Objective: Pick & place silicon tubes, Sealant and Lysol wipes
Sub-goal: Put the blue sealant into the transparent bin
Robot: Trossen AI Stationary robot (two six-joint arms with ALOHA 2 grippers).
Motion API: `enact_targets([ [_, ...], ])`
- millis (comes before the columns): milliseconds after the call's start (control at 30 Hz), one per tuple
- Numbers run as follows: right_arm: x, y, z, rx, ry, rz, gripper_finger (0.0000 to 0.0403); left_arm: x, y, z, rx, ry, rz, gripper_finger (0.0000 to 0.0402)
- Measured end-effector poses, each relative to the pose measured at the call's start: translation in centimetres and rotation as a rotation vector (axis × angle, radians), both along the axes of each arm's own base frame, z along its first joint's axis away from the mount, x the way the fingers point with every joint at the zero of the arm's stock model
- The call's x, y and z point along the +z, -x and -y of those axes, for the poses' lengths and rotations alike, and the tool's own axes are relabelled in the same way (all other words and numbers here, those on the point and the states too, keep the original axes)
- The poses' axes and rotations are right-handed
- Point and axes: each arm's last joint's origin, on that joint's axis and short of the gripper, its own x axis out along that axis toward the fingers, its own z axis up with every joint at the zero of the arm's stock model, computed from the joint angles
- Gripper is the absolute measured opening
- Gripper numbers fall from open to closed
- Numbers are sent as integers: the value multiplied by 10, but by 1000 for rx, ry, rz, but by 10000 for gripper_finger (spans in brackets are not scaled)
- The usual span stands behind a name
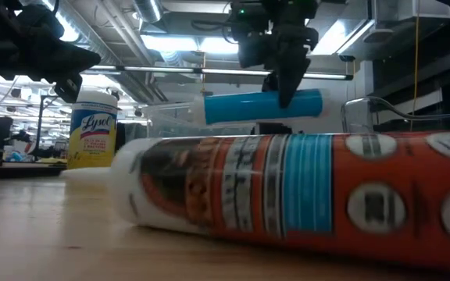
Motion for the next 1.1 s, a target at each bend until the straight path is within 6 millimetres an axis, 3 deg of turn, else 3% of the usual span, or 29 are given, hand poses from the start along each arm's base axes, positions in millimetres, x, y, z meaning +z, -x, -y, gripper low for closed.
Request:
enact_targets([
  [400,2,7,-5,-92,-109,-73,219,0,0,0,0,0,0,6],
  [733,33,26,-16,-188,-76,-36,219,0,0,0,0,0,0,8],
  [1100,57,53,-42,-259,5,-99,219,0,0,0,0,0,1,11],
])
